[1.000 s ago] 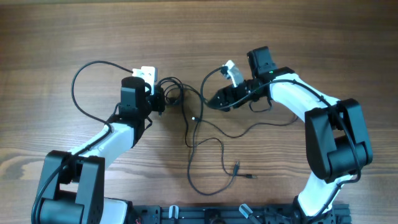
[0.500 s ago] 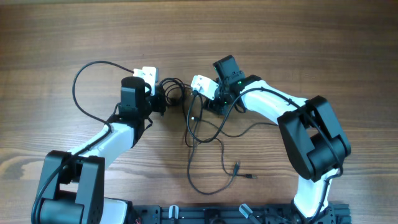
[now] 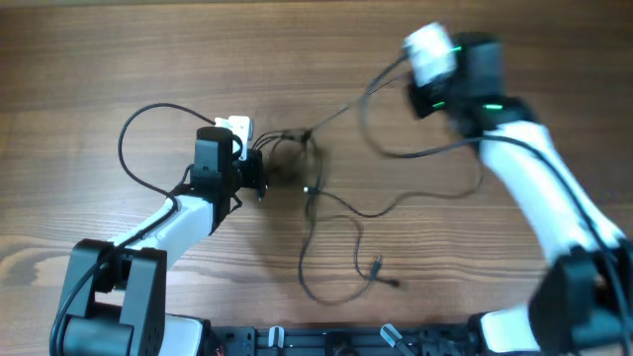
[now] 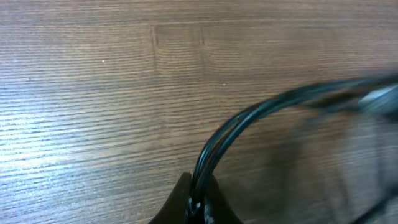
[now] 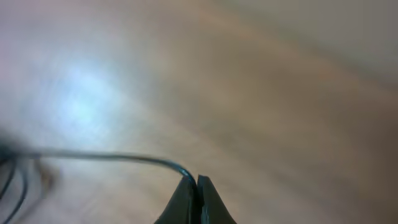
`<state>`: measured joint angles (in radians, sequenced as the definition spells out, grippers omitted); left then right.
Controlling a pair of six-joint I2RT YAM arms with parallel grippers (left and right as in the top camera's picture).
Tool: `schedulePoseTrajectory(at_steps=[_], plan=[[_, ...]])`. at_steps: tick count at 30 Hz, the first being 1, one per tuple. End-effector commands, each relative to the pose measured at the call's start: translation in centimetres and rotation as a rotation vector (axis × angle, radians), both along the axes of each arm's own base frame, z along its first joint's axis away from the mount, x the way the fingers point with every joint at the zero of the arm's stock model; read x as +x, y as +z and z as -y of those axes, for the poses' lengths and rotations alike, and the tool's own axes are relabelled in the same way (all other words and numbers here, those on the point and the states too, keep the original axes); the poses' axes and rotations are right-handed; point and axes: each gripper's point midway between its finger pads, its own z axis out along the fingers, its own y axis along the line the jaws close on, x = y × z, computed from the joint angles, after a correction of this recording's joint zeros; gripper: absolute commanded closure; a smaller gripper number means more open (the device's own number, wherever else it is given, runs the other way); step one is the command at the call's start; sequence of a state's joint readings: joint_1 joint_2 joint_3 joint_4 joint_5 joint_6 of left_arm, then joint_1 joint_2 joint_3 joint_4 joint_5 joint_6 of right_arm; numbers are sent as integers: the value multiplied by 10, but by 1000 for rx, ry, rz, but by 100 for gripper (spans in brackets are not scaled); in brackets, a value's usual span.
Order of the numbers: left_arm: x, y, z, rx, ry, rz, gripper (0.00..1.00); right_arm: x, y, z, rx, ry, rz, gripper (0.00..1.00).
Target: Untangle cables
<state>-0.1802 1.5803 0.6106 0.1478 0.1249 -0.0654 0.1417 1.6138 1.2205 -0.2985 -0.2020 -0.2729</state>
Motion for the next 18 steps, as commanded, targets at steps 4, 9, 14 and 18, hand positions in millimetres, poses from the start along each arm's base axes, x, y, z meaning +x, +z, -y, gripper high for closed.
schedulePoseTrajectory(at_steps=[4,9,14,18], plan=[[-4,-11,-41,85,248,-50,96,-2,56,116,171,-263,84,96],[-16,-20,-38,-34,313,-141,96,-18,58,83,300,-46,41,95],[-8,3,16,-281,96,-112,96,-49,20,-17,478,219,-165,57],[-16,1,24,-315,62,-149,96,-74,-42,-99,535,298,-440,53]])
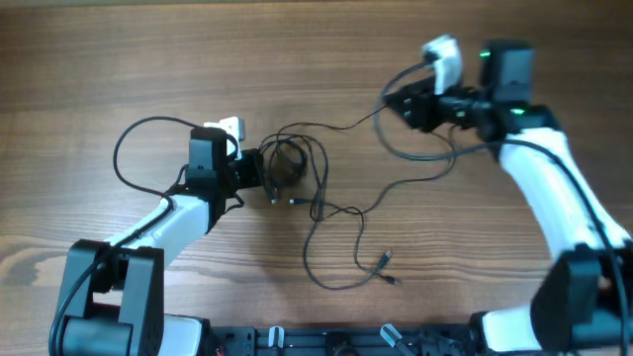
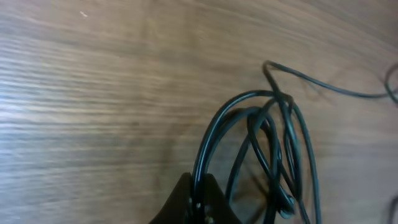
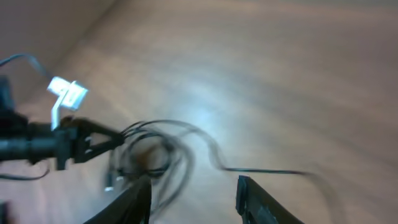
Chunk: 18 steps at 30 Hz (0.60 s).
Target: Untangle cables
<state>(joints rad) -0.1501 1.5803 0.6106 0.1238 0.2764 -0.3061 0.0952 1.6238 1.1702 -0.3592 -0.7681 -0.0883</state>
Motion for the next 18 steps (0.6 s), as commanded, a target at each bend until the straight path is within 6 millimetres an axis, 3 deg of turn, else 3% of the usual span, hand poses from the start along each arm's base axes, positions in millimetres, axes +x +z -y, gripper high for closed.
schedulePoseTrajectory(at_steps=[1,4,6,10,14,15,16,17,18], plan=[[-7,1,11,-64,-41,-27,96,-26,-51,-55,35,115,-199,52],[-9,-1,11,-62,-40,-40,96,-46,-94,-110,15,254,-238,50],[-12,-4,11,-60,-40,-55,96,-49,-105,-147,52,288,-228,50],[-13,-4,11,-60,-40,-57,96,-59,-125,-194,96,285,-271,50],[-13,-4,11,-60,-40,-58,96,-51,-159,-197,9,83,-351,60],[-13,-4,11,-60,-40,-58,96,-51,-159,-199,14,83,-352,80],[-13,-4,10,-60,-40,-59,96,-50,-158,-199,15,84,-345,96],[-14,-5,10,-58,-39,-65,96,-45,-151,-198,36,86,-334,96],[-16,-9,5,-33,-20,-81,96,-35,-126,-195,110,117,-303,96]])
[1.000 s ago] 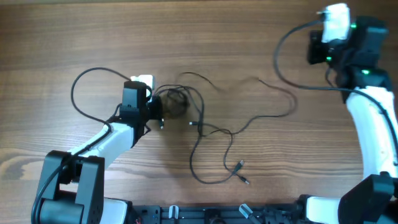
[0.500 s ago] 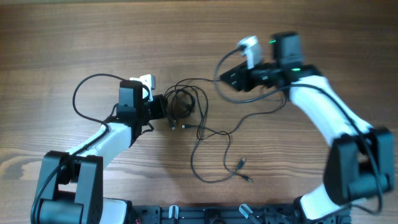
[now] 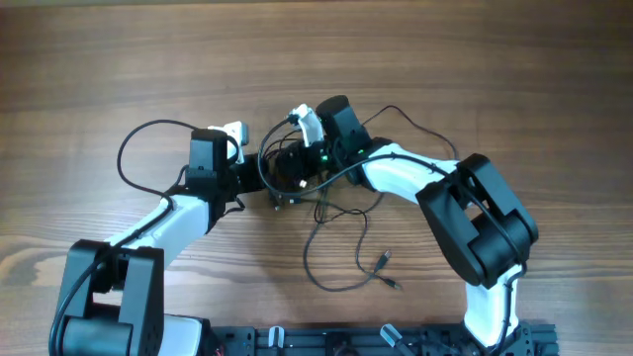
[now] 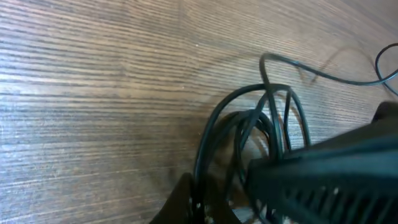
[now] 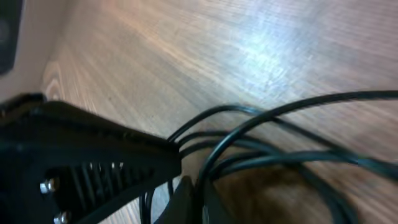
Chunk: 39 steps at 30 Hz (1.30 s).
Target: Untangle cables
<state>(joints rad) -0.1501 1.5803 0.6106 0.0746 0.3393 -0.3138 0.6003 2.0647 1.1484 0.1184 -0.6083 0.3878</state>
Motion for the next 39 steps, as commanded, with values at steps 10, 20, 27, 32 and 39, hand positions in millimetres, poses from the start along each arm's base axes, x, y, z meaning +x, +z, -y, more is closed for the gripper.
schedulePoseTrajectory(at_steps=[10,20,27,32,39], plan=[[-20,-31,-65,264,285,-149,96,73,131,210,-76,-426,132,96],[-19,-32,-93,284,427,-163,96,51,126,285,-224,-549,60,96],[8,-6,-56,-317,628,-250,96,10,174,210,134,-66,207,96],[69,150,2,-924,309,114,96,2,140,177,-105,-34,211,96],[81,145,-76,-875,466,208,96,31,140,257,-171,-331,146,96]])
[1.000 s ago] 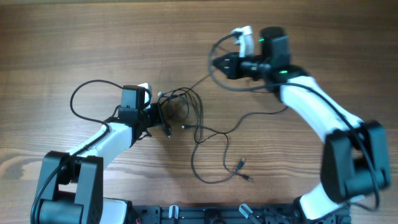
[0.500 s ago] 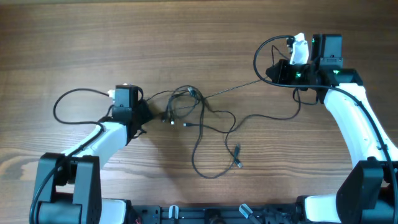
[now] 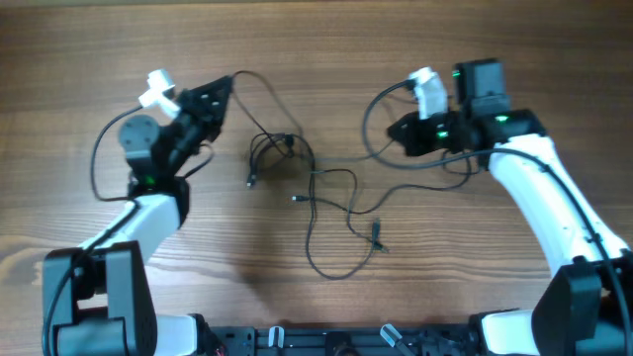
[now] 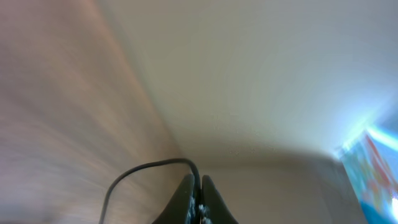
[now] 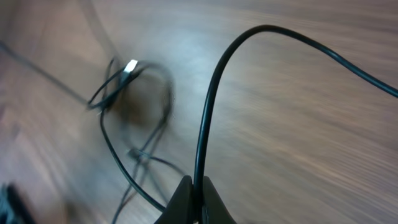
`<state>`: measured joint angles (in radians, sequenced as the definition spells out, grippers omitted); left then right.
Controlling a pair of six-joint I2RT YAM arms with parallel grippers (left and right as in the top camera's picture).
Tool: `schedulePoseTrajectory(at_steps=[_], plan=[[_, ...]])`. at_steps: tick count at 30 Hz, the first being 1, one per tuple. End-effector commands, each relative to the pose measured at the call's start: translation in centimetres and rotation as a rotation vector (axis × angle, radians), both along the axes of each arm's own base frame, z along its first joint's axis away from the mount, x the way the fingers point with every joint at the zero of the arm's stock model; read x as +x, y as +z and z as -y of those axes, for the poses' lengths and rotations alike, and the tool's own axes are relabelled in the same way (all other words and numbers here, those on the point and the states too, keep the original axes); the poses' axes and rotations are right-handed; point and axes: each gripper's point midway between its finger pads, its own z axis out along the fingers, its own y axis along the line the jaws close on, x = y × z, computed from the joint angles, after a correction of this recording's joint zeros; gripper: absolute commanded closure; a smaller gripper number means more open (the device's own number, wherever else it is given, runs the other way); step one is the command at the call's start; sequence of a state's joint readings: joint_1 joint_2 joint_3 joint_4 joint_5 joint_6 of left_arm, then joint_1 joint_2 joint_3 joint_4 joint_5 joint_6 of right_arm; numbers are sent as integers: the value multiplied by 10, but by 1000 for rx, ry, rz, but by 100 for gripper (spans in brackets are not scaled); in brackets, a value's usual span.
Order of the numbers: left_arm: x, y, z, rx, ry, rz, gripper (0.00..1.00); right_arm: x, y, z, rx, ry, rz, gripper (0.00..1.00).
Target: Untangle cables
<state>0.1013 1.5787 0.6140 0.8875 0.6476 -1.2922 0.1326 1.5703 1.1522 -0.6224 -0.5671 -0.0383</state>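
Thin black cables lie in a loose tangle (image 3: 277, 153) on the wooden table (image 3: 326, 40), with strands trailing to a plug (image 3: 378, 235) nearer the front. My left gripper (image 3: 226, 85) is lifted at the back left and shut on one strand (image 4: 143, 169), which runs down to the tangle. Its camera faces the wall. My right gripper (image 3: 394, 132) is on the right, shut on another black cable (image 5: 214, 93) that arcs upward. The tangle (image 5: 134, 84) with a silver plug (image 5: 130, 65) shows beyond it.
The left arm's own wire loops out at the left (image 3: 99, 173). A black rail (image 3: 326, 341) runs along the table's front edge. Slack cable loops lie around the right gripper (image 3: 371, 109).
Both grippers were side by side at the tangle in the middle. Now the left is raised at the back left and the right is far right, each shut on a strand. The tangle has spread out.
First my left gripper was shut on the bundle while the right held a cable high at the far right. Then the right stood open on the right, the cable lying slack. Then it was shut at the tangle beside the left. Now they are wide apart.
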Motion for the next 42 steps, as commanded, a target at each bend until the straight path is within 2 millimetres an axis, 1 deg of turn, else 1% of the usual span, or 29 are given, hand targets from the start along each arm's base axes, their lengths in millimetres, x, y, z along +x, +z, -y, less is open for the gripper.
schedulePoseTrajectory(at_steps=[1,2,3,6,7,8,10,12,13,15,17,18,19,21,23,26,27,28,29,30,32,33,34,35,38,39,40,41,42], plan=[[-7,-44,-37,46,58,-161,96,24,44,53,125,-129,115,96],[-11,-59,-44,78,65,-208,96,29,50,67,151,-168,130,96],[-16,-72,-51,121,65,-242,96,34,53,89,159,-251,127,96],[-29,-96,-63,222,50,-295,96,40,56,142,191,-425,116,96],[-34,-99,-63,283,9,-270,96,40,61,155,219,-442,133,96],[-37,-97,-59,309,-36,-235,96,39,65,158,244,-434,145,96],[-46,-75,-32,367,-232,-30,96,38,68,157,262,-412,156,96],[-48,-73,-28,369,-256,-6,96,34,64,153,261,-401,132,96],[-50,-77,-29,361,-254,-34,70,24,56,146,271,-406,58,95],[-54,-84,-28,345,-256,-79,62,0,28,142,209,-461,-119,95],[-54,-94,-33,351,-227,-135,61,-31,-5,143,46,-576,-330,95],[-55,-99,-35,354,-216,-160,61,-43,-16,141,-32,-614,-397,95],[-56,-102,-36,353,-209,-182,61,-50,-21,136,-88,-632,-431,96],[-59,-107,-36,346,-209,-212,61,-46,-28,117,-159,-629,-415,95],[-60,-111,-37,348,-201,-234,59,-48,-46,102,-204,-683,-434,96],[-63,-116,-38,345,-195,-268,54,-70,-80,75,-236,-700,-523,94],[-63,-119,-40,349,-187,-281,52,-73,-90,65,-233,-694,-527,89],[-63,-121,-42,358,-174,-290,52,-71,-103,50,-221,-663,-494,78],[-63,-121,-43,361,-170,-294,51,-68,-106,44,-215,-645,-472,74],[-63,-122,-43,361,-168,-297,51,-60,-111,37,-227,-630,-421,60],[-63,-122,-43,361,-168,-297,49,-53,-119,33,-273,-625,-377,43],[-63,-122,-43,362,-168,-297,47,-54,-128,28,-284,-610,-387,35],[-63,-122,-43,361,-168,-297,45,-56,-134,27,-298,-626,-403,21],[-63,-122,-43,362,-168,-297,45,-57,-145,34,-338,-688,-417,10],[-63,-122,-43,362,-167,-297,44,-57,-157,46,-369,-806,-439,10],[-63,-122,-43,362,-167,-297,43,-57,-160,48,-374,-834,-443,15],[-63,-122,-43,362,-167,-297,43,-58,-164,51,-398,-856,-441,24],[-63,-122,-43,362,-167,-297,41,-60,-170,54,-430,-865,-438,38],[-63,-122,-43,362,-168,-297,40,-68,-179,54,-477,-852,-453,60]])
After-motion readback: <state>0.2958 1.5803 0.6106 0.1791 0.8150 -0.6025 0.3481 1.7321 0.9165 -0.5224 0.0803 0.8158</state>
